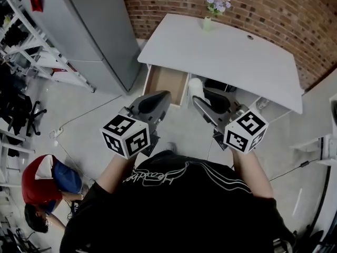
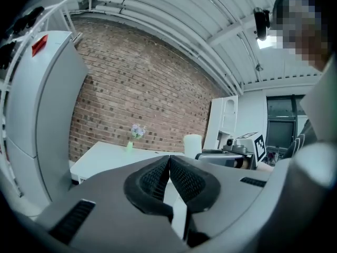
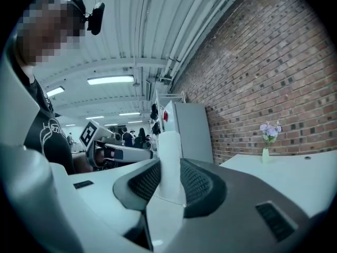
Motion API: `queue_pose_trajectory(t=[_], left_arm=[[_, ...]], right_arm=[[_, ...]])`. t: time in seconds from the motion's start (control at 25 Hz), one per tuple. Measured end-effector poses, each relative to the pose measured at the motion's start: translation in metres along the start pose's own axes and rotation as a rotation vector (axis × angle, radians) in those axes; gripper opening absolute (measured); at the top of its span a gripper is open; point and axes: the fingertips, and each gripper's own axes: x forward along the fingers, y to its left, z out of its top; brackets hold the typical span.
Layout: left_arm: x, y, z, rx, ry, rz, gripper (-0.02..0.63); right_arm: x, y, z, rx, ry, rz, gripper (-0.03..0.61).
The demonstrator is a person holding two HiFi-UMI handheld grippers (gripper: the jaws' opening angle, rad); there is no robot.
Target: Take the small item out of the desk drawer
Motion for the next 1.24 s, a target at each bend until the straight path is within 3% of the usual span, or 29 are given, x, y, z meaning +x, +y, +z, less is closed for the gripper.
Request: queue_pose_trajectory(t=[0.52, 1.24], left_arm=[[0.006, -0.033, -0.004, 0.041, 0.034, -0.039, 0.021], [0.004, -0.026, -0.012, 0.045, 0.035, -0.041, 0.021]], right_arm=[[-0.030, 0.007, 0.008, 0.019, -0.038, -0.021, 0.126], [-0.020, 0.015, -0.006, 0.030, -0.022, 0.004, 0.126]])
